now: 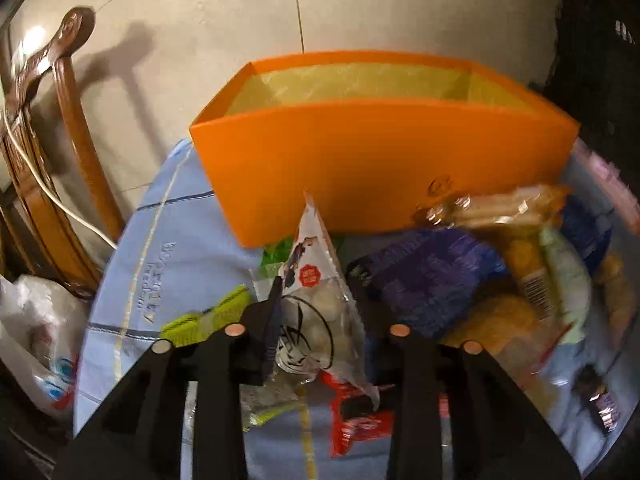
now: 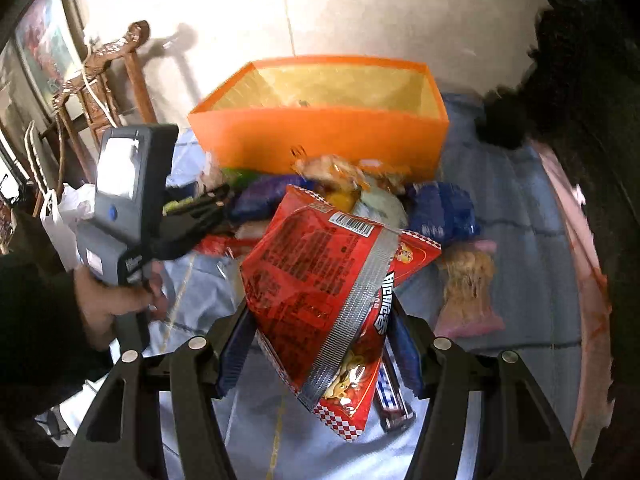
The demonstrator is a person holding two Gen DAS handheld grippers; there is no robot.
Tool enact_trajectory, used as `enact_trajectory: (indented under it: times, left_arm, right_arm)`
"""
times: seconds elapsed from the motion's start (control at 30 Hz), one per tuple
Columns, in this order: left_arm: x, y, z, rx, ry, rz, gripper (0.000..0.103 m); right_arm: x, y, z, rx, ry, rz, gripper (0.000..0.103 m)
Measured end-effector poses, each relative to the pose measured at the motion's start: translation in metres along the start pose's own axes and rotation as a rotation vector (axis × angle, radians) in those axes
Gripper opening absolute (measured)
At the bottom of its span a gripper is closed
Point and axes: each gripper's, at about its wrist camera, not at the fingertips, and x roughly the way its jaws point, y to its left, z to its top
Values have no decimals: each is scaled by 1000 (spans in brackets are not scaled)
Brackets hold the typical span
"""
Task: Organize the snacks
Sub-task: 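Grasp white printed snack bag with left tool while right tool grasps red chip bag, then lift both held bags over the orange box and release them inside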
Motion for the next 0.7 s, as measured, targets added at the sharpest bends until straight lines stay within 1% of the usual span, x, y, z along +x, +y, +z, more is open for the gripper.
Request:
enact_trajectory:
  times: [0.07, 0.2, 0.37, 0.5, 0.6, 0.7]
  left_arm:
    - [-8, 1, -5, -2, -14, -14, 27]
    - [-38, 15, -14, -45, -81, -72, 27]
    - [-94, 22, -14, -43, -191, -132, 27]
    - [-139, 17, 6, -17, -286, -166, 26]
    - [-164, 12, 29, 5, -345, -171, 26]
    - [-186, 10, 51, 13, -395, -168, 27]
  right_arm:
    - [-5, 3, 8, -12, -28, 9, 62]
    - [-13, 3, 18, -4, -63, 37, 62]
    - [-19, 5, 30, -2, -94, 59, 62]
    - [-30, 8, 47, -13, -129, 60, 62]
    - [-44, 8, 60, -22, -165, 62, 62]
    - [-67, 9, 83, -45, -220, 54, 62]
